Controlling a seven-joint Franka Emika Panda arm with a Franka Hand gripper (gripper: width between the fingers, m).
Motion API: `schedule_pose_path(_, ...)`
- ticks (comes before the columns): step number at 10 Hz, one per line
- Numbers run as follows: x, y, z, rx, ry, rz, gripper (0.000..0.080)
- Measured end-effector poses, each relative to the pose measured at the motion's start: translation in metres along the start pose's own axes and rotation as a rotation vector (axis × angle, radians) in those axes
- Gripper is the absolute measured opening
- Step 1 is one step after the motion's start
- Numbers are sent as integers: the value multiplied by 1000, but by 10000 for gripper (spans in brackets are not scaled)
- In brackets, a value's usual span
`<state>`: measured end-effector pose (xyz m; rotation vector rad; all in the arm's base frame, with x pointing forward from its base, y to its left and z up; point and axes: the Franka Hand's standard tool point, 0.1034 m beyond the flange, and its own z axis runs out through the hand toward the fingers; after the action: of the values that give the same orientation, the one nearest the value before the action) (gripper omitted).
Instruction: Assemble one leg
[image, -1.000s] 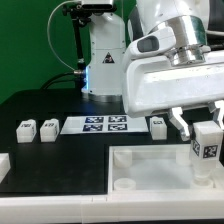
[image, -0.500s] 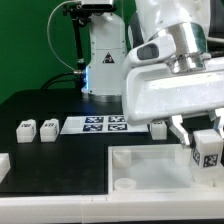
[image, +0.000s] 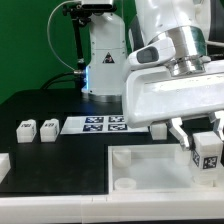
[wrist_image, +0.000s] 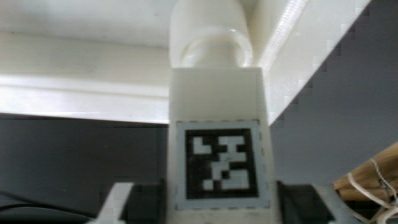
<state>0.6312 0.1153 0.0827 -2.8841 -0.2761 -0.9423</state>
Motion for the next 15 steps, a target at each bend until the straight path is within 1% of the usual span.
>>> schedule_pose_path(1,-2,0,1,2,-11,0,302)
schedule_pose_path(2,-3,0,1,2,-11,0,484)
schedule_pose_path(3,-3,0,1,2,-12,0,484)
schedule_pose_path(4,-3,0,1,2,-12,0,616)
schedule_pose_path(5,-3,0,1,2,-13,0,639)
schedule_pose_path(7,-3,0,1,2,-13,0,647)
schedule_pose_path(8,-3,-2,1,7,-37,6,649)
schedule_pose_path(9,12,-4,-7,18,-80,10,649)
schedule_pose_path(10,30,-4,-15,23,-92,11,649)
schedule_pose_path(11,33,-6,-13,44,-182,18,649)
schedule_pose_path(12,41,-5,-10,50,-200,20,649)
schedule_pose_path(13,35,-4,-6,70,-308,24,649)
schedule_pose_path(14,31,1,-3,90,-433,33,649)
schedule_pose_path(15,30,4,0,107,-519,39,649)
